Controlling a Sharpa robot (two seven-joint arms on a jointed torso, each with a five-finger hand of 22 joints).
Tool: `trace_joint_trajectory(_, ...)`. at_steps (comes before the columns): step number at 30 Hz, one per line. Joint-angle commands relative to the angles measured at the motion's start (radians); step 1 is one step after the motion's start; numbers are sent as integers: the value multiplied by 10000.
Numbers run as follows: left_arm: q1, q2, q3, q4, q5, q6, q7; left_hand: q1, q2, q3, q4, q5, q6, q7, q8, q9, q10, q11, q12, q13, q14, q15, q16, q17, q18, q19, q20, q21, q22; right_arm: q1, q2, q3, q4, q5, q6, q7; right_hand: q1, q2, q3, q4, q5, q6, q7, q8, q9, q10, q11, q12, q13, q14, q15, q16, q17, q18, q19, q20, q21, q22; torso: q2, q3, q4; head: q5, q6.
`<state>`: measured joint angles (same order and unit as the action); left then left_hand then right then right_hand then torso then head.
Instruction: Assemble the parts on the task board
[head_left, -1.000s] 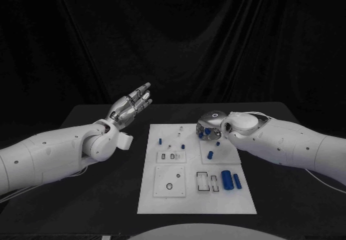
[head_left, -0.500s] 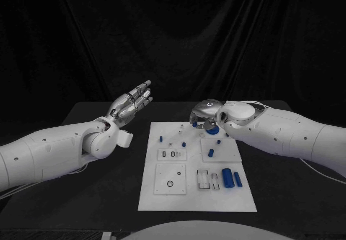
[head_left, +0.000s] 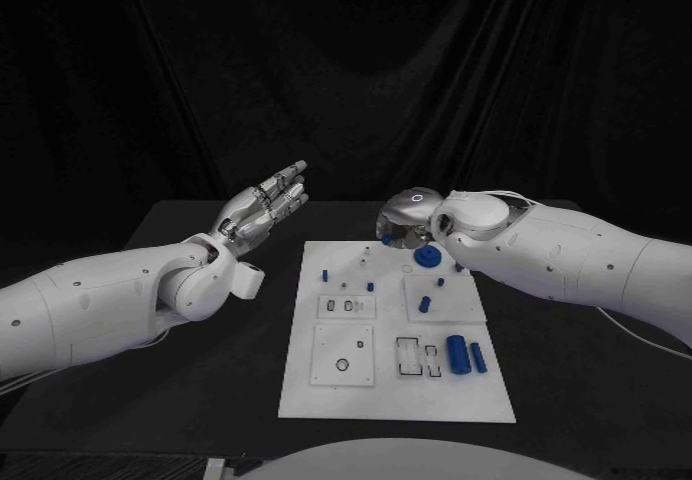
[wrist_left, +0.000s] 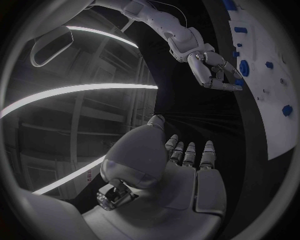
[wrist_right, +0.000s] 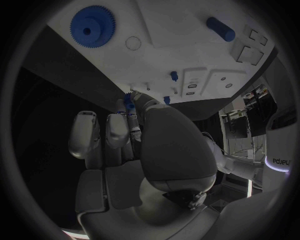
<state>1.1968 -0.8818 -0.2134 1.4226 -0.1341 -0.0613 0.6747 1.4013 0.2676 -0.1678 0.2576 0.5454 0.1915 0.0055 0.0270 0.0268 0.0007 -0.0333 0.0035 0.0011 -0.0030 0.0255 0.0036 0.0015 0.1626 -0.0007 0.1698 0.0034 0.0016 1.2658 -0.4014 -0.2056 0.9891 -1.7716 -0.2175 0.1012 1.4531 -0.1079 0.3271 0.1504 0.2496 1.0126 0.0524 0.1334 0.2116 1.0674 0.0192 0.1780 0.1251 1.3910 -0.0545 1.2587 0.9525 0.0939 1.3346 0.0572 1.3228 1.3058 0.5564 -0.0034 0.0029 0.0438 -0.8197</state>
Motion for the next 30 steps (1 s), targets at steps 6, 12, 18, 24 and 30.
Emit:
trace_joint_trajectory(6, 184, -230, 14, 450, -333, -319, 144, 104, -52, -18, -46, 45, 93, -6, 36, 17, -7, 99, -35, -11, 30, 90, -36, -15, 171, 7, 93, -34, -16, 122, 22, 4, -50, -79, -37, -64, -15, -31, 63, 17, -64, -47, -6, 13, 15, 97, 22, 40, -24, -3, -41, -47, -83, -157, 44, -30, 0, 11, 238, -66, 136, 0, 109)
trace_joint_trajectory(12, 289, -323, 14, 699, -343, -391, 147, 115, -63, -23, -42, 59, 112, 0, 35, 17, -7, 108, -35, -11, 30, 120, -36, -15, 172, 7, 112, -34, -16, 158, 34, 4, -127, -79, 30, -74, -60, -53, 92, 43, -55, -151, -16, -57, 22, 103, 40, -8, -57, -31, -25, -70, -113, -159, 27, -23, -20, 17, 433, -89, 277, -94, 333)
trace_joint_trajectory(18, 339, -428, 14, 808, -346, -453, 137, 126, -78, -29, -39, 68, 143, 4, 38, 20, -7, 110, -35, -11, 30, 143, -36, -15, 172, 7, 124, -34, -16, 164, 170, 5, -292, -78, 113, -59, -68, -53, 100, 48, -57, -172, -19, -71, 23, 110, 39, -14, -62, -27, -22, -61, -94, -164, 39, -21, -7, 35, 570, -116, 433, -273, 480)
trace_joint_trajectory(24, 365, -464, 14, 802, -347, -483, 123, 127, -80, -30, -37, 70, 138, 3, 37, 19, -7, 111, -35, -11, 30, 147, -36, -15, 171, 7, 126, -34, -16, 164, 291, 5, -404, -78, 131, -23, -64, -39, 120, 47, -58, -175, -13, -77, 31, 132, 22, -17, -67, -29, -23, -59, -90, -167, 44, -19, -2, 48, 634, -132, 569, -399, 510)
trace_joint_trajectory(30, 379, -462, 14, 824, -347, -482, 118, 129, -84, -33, -33, 74, 154, 2, 38, 21, -7, 110, -35, -11, 30, 156, -36, -15, 172, 7, 130, -34, -16, 163, 370, 5, -460, -33, 90, 2, -68, -40, 128, 46, -63, -178, 6, -82, 36, 147, 11, -21, -71, -39, -25, -70, -111, -167, 43, -19, -3, 53, 671, -124, 619, -421, 503)
